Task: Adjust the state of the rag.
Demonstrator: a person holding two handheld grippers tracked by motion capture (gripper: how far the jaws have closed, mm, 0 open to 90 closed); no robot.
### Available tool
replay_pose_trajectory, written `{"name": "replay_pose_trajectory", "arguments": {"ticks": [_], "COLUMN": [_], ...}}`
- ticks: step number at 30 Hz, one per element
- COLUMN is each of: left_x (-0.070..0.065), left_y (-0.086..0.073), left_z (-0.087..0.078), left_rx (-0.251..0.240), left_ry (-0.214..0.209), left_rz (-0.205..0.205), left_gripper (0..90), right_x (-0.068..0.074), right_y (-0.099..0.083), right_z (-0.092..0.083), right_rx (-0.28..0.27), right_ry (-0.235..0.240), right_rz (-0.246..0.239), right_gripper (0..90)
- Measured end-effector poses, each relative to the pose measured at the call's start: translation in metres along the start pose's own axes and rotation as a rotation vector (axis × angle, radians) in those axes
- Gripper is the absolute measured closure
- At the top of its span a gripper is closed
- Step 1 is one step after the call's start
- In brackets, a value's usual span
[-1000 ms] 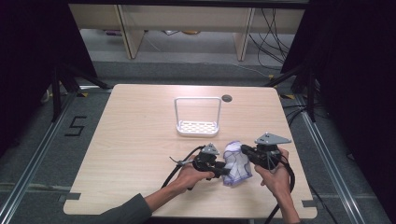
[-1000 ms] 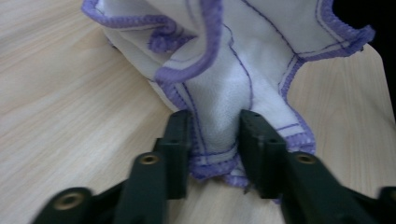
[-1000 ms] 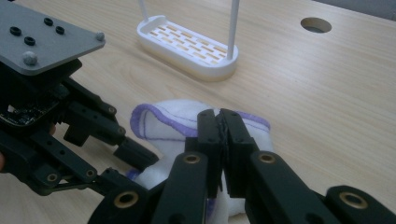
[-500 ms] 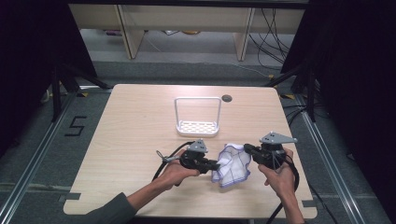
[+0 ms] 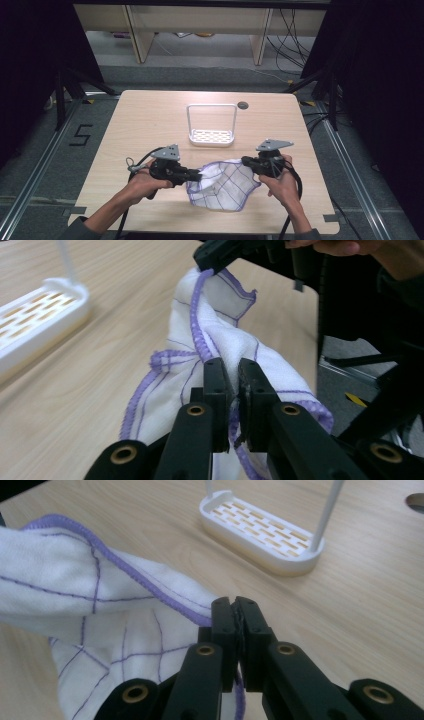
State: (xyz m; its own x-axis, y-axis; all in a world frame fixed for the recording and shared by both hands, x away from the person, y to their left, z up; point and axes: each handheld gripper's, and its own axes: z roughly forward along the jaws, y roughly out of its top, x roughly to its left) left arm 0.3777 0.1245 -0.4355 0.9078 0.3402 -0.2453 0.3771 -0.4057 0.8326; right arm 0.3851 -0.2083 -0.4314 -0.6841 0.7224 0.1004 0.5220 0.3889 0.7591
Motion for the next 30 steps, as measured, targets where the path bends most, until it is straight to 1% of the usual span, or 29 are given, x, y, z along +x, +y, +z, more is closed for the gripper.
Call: {"name": "replay_pose_trajectory", "arguments": {"ticks": [1, 2, 3, 4, 5, 6, 7, 8, 9, 10, 11, 12, 13, 15, 16, 17, 19, 21, 22, 23, 25, 26, 27, 28, 29, 30], "left_x": [0.006, 0.019, 0.027, 0.033, 0.037, 0.043, 0.049, 0.054, 0.057, 0.061, 0.063, 0.066, 0.067, 0.067, 0.067, 0.068, 0.069, 0.069, 0.070, 0.070, 0.070, 0.070, 0.070, 0.070, 0.070, 0.070], "left_y": [-0.003, -0.010, -0.014, -0.017, -0.019, -0.022, -0.024, -0.026, -0.027, -0.028, -0.029, -0.030, -0.030, -0.030, -0.030, -0.030, -0.030, -0.031, -0.031, -0.031, -0.031, -0.032, -0.032, -0.032, -0.032, -0.032], "left_z": [-0.001, -0.002, -0.002, -0.001, 0.000, 0.001, 0.002, 0.003, 0.004, 0.008, 0.010, 0.014, 0.016, 0.021, 0.022, 0.022, 0.022, 0.023, 0.023, 0.023, 0.023, 0.023, 0.023, 0.023, 0.023, 0.023], "left_rx": [-0.004, -0.008, -0.017, -0.019, -0.005, 0.004, 0.009, 0.005, 0.010, 0.020, 0.031, 0.044, 0.052, 0.066, 0.070, 0.073, 0.067, 0.064, 0.072, 0.071, 0.067, 0.062, 0.060, 0.059, 0.058, 0.058], "left_ry": [0.003, 0.038, 0.065, 0.072, 0.092, 0.122, 0.140, 0.150, 0.165, 0.198, 0.207, 0.230, 0.238, 0.252, 0.263, 0.258, 0.258, 0.260, 0.259, 0.263, 0.267, 0.261, 0.261, 0.262, 0.263, 0.262], "left_rz": [-0.016, -0.040, -0.051, -0.061, -0.067, -0.063, -0.073, -0.082, -0.079, -0.070, -0.065, -0.052, -0.043, -0.024, -0.027, -0.022, -0.021, -0.028, -0.019, -0.022, -0.030, -0.033, -0.035, -0.036, -0.038, -0.040], "left_gripper": [83.2, 83.1, 83.1, 83.1, 83.1, 83.1, 83.1, 83.0, 82.9, 82.9, 82.8, 82.8, 82.8, 82.6, 82.6, 82.5, 82.4, 82.3, 82.2, 82.1, 82.0, 82.0, 81.9, 81.8, 81.8, 81.8], "right_x": [0.002, 0.001, 0.001, 0.001, 0.000, -0.001, -0.002, -0.001, -0.003, -0.003, -0.005, -0.006, -0.007, -0.008, -0.009, -0.009, -0.013, -0.017, -0.020, -0.024, -0.026, -0.028, -0.027, -0.028, -0.029, -0.029], "right_y": [0.003, 0.005, 0.009, 0.011, 0.012, 0.012, 0.013, 0.012, 0.013, 0.013, 0.013, 0.013, 0.012, 0.013, 0.012, 0.013, 0.015, 0.014, 0.012, 0.009, 0.000, -0.006, -0.011, -0.013, -0.016, -0.020], "right_z": [0.007, 0.013, 0.028, 0.036, 0.041, 0.050, 0.056, 0.064, 0.069, 0.073, 0.079, 0.081, 0.087, 0.087, 0.088, 0.082, 0.072, 0.060, 0.055, 0.052, 0.046, 0.046, 0.044, 0.042, 0.042, 0.043], "right_rx": [0.019, 0.026, 0.031, 0.056, 0.067, 0.044, 0.080, 0.081, 0.098, 0.101, 0.102, 0.116, 0.096, 0.117, 0.093, 0.102, 0.093, 0.084, 0.093, 0.112, 0.140, 0.138, 0.169, 0.184, 0.179, 0.153], "right_ry": [0.003, -0.003, -0.003, -0.006, -0.006, -0.017, -0.017, -0.028, -0.040, -0.045, -0.052, -0.060, -0.077, -0.088, -0.093, -0.107, -0.118, -0.131, -0.130, -0.129, -0.153, -0.155, -0.157, -0.157, -0.157, -0.148], "right_rz": [0.009, -0.009, -0.005, -0.014, -0.015, -0.021, -0.032, -0.018, -0.056, -0.046, -0.048, -0.037, -0.038, -0.024, -0.031, -0.019, -0.031, 0.005, 0.016, 0.007, 0.031, 0.044, 0.090, 0.081, 0.097, 0.114], "right_gripper": [87.9, 87.9, 87.8, 87.8, 87.8, 87.8, 87.8, 87.7, 87.4, 87.1, 86.4, 85.1, 80.1, 74.7, 71.0, 65.0, 62.2, 58.7, 56.4, 55.3, 55.1, 55.0, 54.6, 54.2, 53.7, 53.7]}}
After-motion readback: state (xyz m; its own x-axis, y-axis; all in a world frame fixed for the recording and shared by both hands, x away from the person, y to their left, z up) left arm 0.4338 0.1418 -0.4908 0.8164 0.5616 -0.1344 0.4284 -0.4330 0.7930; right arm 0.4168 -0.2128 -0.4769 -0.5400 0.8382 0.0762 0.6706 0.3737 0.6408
